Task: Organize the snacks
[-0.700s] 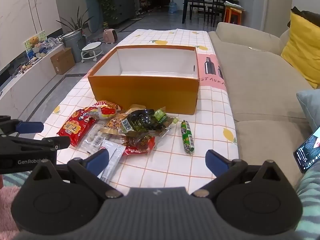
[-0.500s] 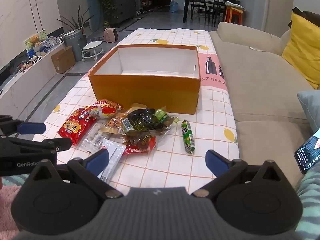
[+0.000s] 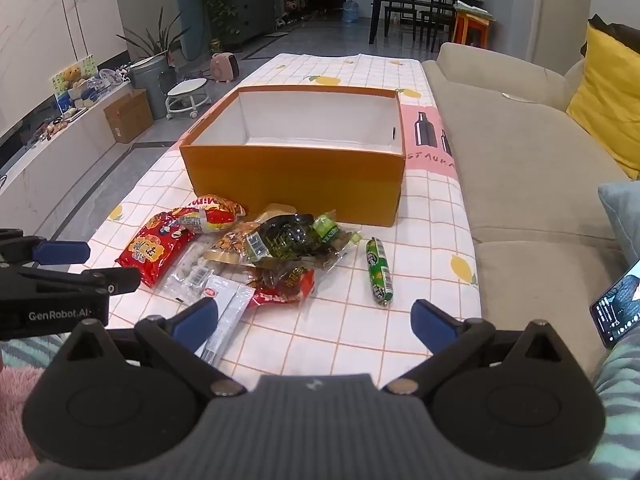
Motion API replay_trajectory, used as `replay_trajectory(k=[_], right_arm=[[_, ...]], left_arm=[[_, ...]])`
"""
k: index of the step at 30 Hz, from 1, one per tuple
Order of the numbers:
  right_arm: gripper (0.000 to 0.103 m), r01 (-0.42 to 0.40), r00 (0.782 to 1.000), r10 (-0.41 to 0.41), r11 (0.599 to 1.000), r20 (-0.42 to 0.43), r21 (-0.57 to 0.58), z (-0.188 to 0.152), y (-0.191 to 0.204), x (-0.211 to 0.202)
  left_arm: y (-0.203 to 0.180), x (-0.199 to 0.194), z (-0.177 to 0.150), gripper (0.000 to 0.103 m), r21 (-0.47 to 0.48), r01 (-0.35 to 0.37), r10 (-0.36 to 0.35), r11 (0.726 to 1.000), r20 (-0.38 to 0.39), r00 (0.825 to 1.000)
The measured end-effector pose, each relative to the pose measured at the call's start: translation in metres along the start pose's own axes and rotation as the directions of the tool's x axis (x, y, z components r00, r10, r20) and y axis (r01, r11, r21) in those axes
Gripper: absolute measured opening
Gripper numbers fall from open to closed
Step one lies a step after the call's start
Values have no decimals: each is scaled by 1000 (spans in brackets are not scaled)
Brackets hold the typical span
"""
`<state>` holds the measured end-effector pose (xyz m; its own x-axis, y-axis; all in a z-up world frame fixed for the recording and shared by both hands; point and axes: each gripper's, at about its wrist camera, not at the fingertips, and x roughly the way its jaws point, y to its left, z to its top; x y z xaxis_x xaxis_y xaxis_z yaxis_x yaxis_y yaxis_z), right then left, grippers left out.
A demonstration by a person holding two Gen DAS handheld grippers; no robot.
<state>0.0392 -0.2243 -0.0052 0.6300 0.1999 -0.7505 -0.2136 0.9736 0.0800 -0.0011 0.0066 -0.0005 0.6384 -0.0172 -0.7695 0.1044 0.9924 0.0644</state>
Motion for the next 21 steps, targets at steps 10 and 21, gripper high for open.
replay_trajectory(k=[10,21], right_arm=[[99,1,1000,-1,1000,0,0,0,1,0],[99,2,1000,-2,1000,-1,-1,0,1,1]], left_arm=[[4,-1,1,67,-32,26,-26,999,7,1000],[6,-4,1,67,-28,-6,7,1000,25,1000]])
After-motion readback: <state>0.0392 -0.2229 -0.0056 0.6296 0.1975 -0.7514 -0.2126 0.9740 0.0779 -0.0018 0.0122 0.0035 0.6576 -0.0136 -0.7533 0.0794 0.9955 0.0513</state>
